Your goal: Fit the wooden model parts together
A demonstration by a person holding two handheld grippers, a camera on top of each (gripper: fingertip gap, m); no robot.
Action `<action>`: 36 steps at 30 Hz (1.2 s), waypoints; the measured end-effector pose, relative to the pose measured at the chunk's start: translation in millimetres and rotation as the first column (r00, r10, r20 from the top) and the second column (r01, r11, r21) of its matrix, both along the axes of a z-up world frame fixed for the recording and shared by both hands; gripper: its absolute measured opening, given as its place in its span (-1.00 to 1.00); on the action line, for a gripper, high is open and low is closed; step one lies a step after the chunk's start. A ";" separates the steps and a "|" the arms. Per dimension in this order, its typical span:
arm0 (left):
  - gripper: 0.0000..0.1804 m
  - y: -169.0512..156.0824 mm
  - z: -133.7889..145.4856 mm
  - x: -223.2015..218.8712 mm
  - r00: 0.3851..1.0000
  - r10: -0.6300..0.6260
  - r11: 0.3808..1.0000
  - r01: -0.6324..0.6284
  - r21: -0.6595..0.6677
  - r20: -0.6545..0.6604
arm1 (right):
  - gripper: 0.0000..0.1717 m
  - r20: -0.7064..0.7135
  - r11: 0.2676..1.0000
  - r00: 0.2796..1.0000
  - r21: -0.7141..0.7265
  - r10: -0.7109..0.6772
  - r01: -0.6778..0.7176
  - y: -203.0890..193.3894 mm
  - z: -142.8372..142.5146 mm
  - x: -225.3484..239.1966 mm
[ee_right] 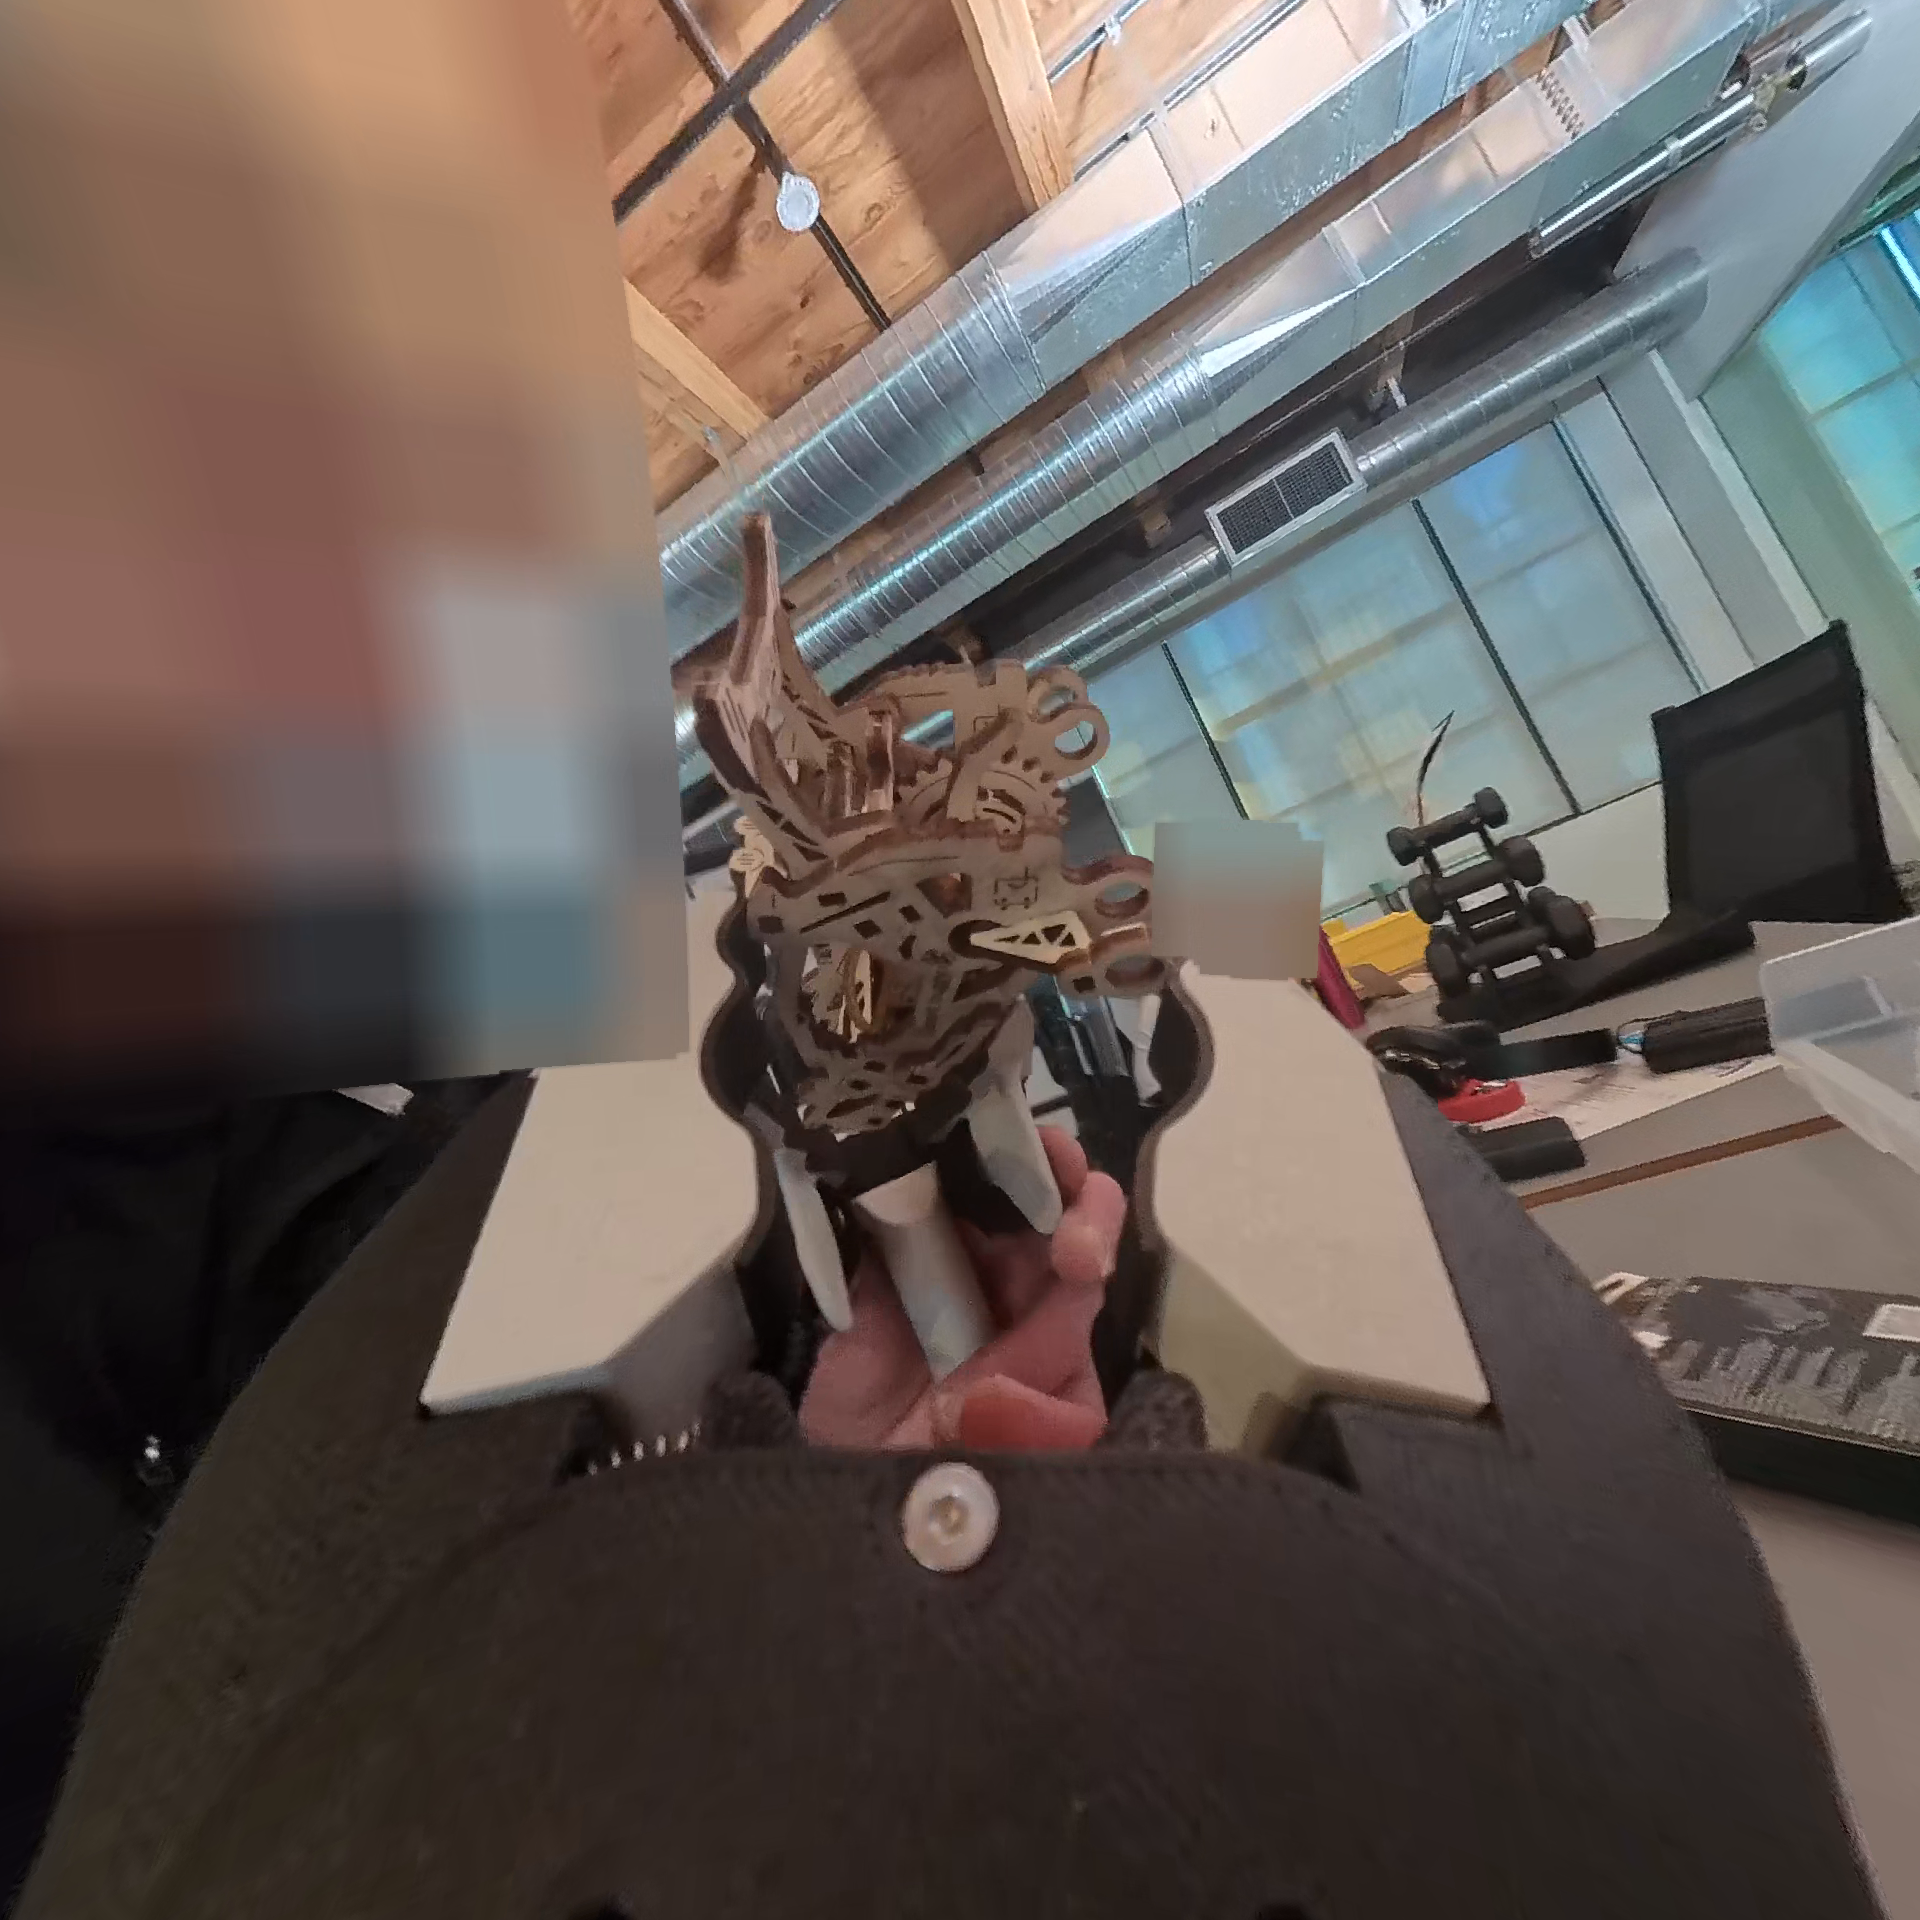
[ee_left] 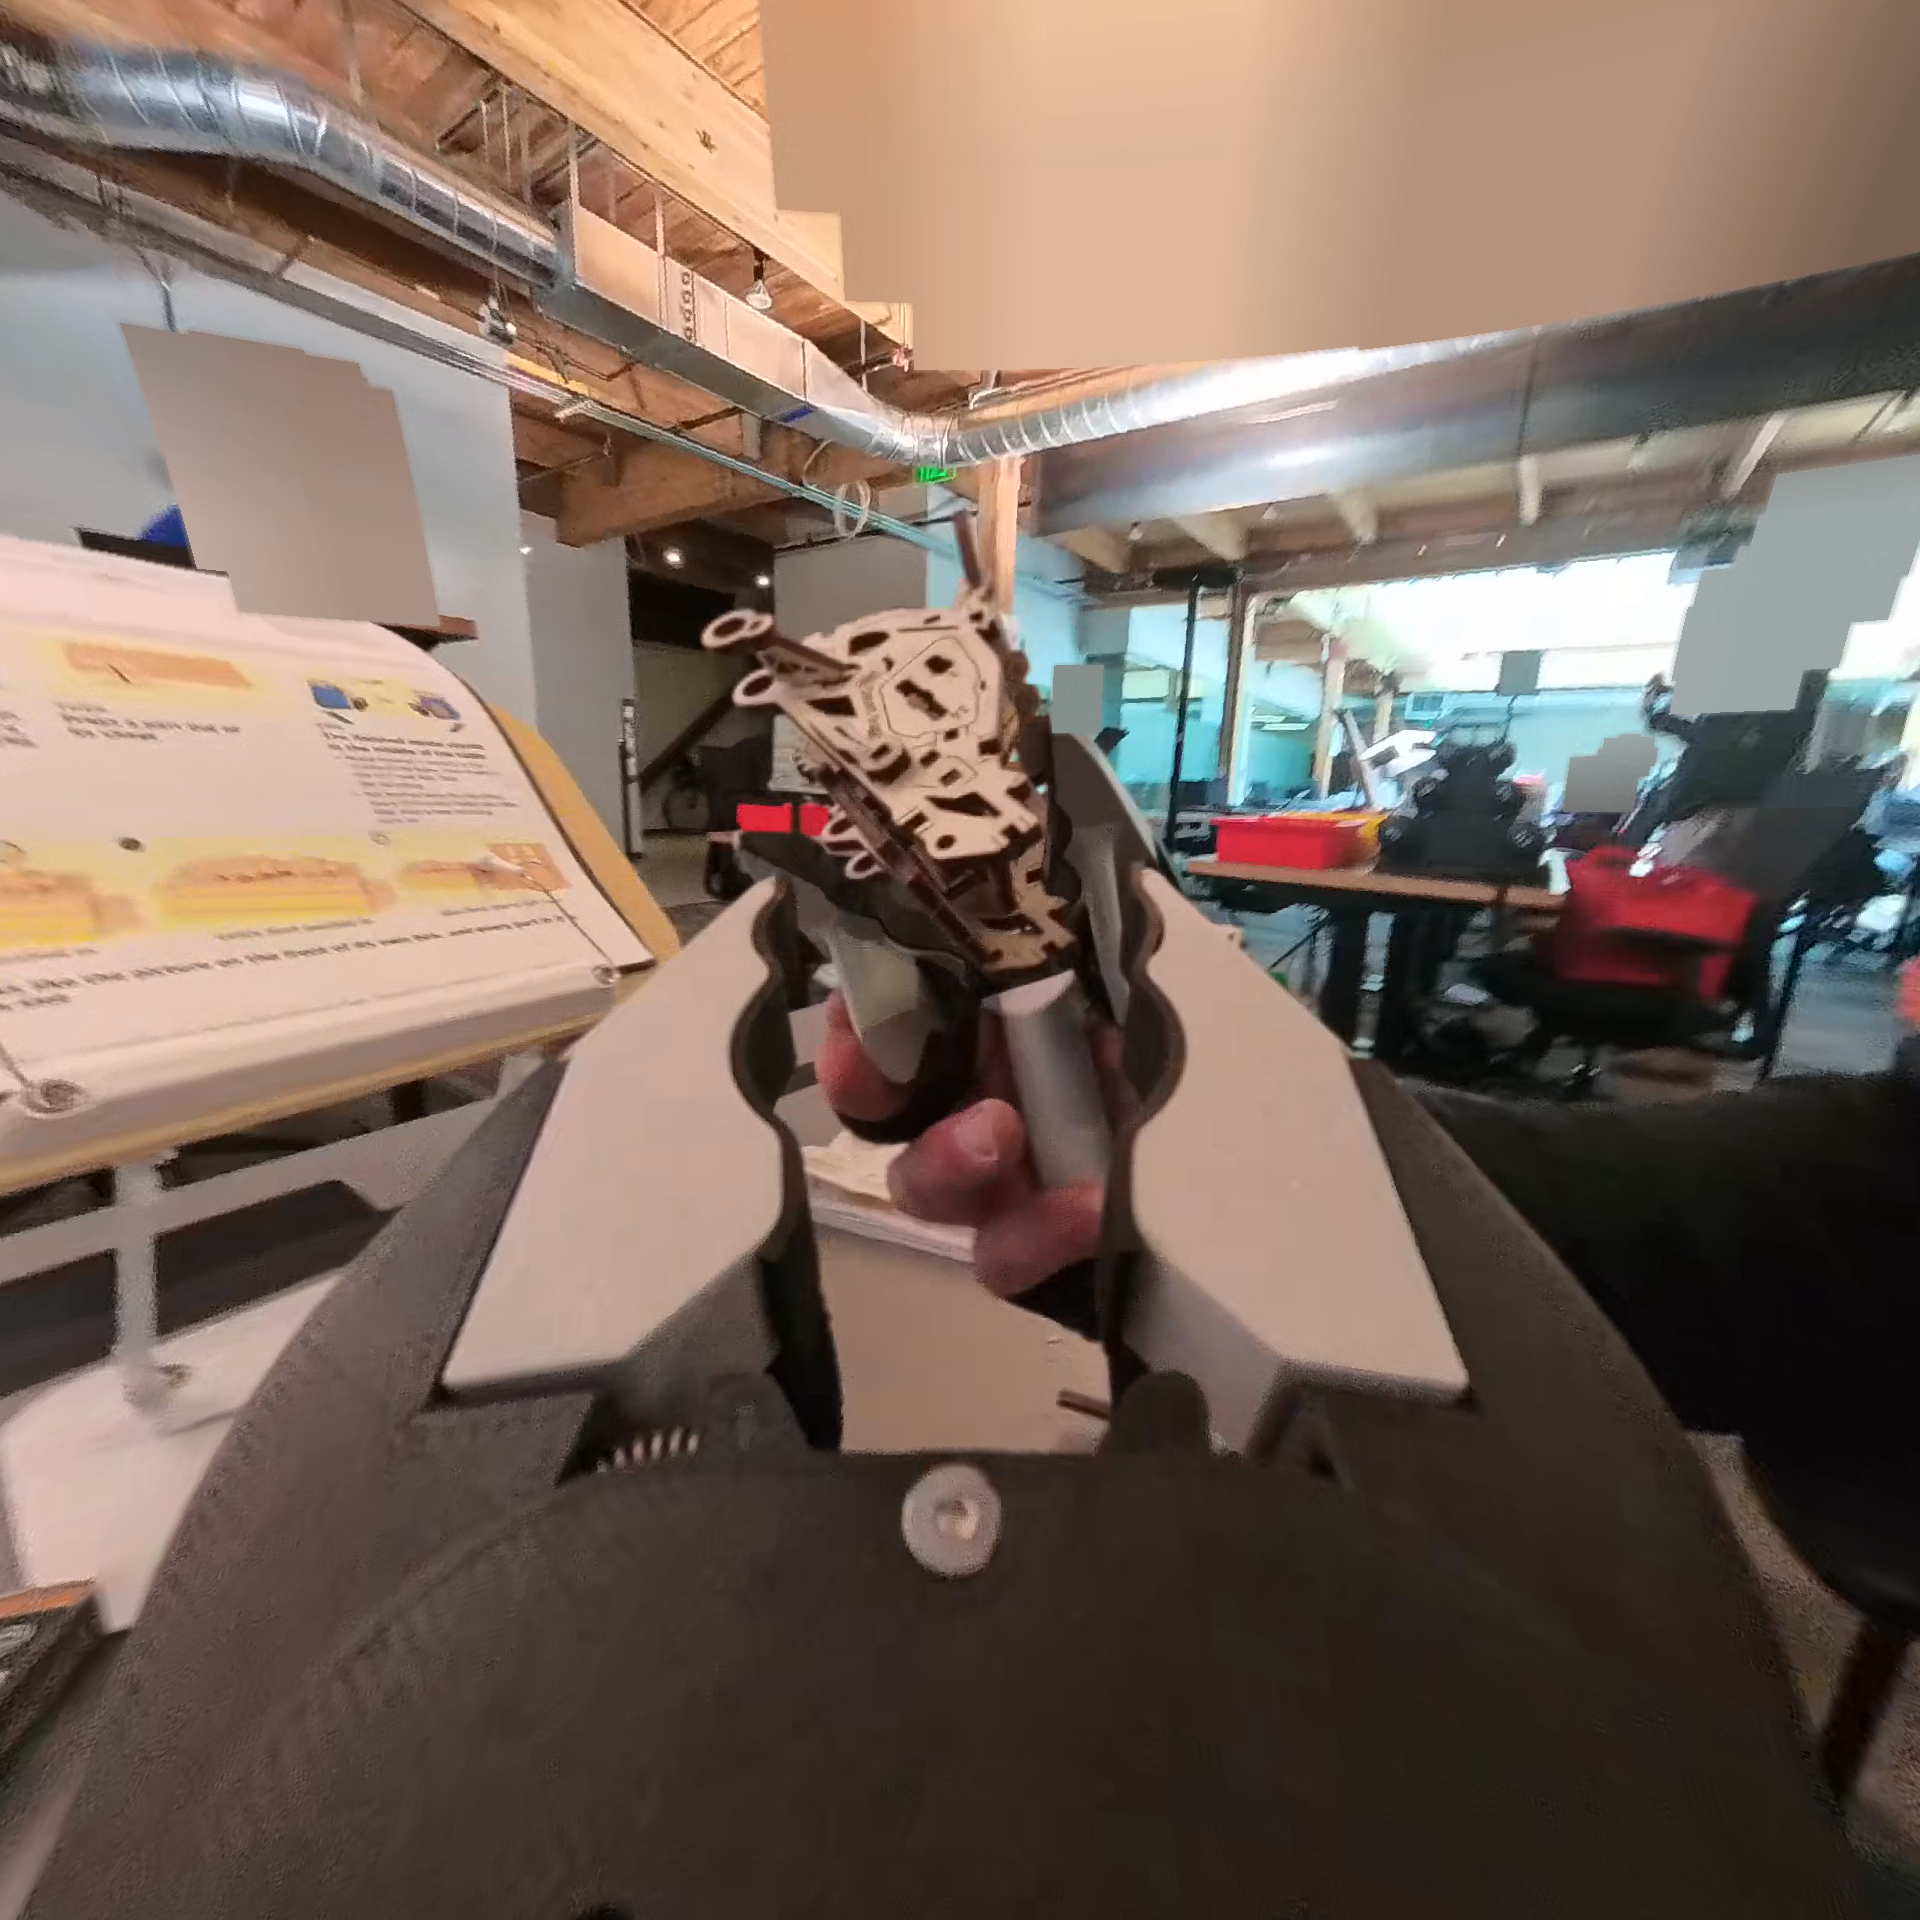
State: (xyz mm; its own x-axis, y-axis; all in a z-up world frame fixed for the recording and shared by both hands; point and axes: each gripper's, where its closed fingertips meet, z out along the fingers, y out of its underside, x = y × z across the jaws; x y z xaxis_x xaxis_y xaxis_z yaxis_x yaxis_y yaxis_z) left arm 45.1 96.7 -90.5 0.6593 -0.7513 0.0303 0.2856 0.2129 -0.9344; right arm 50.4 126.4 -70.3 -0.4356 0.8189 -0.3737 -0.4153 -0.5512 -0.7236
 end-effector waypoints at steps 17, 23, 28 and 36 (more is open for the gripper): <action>-0.71 -5.3 17.9 -2.5 0.989 0.145 0.988 -0.144 0.059 -0.004 | -0.15 0.064 0.966 0.994 0.247 -0.092 0.074 -22.0 5.1 -3.7; -0.71 -0.8 8.7 -10.7 0.960 0.232 0.965 -0.206 0.165 -0.159 | -0.01 0.179 0.973 0.975 0.213 -0.132 0.092 -7.4 -16.7 4.3; -0.71 0.0 -11.5 -12.0 0.878 0.306 0.934 -0.201 0.297 -0.368 | 0.06 0.322 0.888 0.888 0.427 -0.328 0.173 0.5 -33.0 28.1; -0.71 -9.3 -27.0 1.6 0.774 0.334 0.894 -0.080 0.440 -0.538 | 0.12 0.431 0.525 0.741 0.842 -0.515 -0.125 -36.5 -42.9 15.7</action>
State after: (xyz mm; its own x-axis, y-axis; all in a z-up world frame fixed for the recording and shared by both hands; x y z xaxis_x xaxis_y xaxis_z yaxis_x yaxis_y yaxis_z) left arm 46.7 87.4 -117.5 0.5897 -0.4609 -0.6632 -0.3828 0.5637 -0.7320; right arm 66.0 90.0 -113.2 -0.1787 0.9073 0.3805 0.2383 0.4152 -0.8780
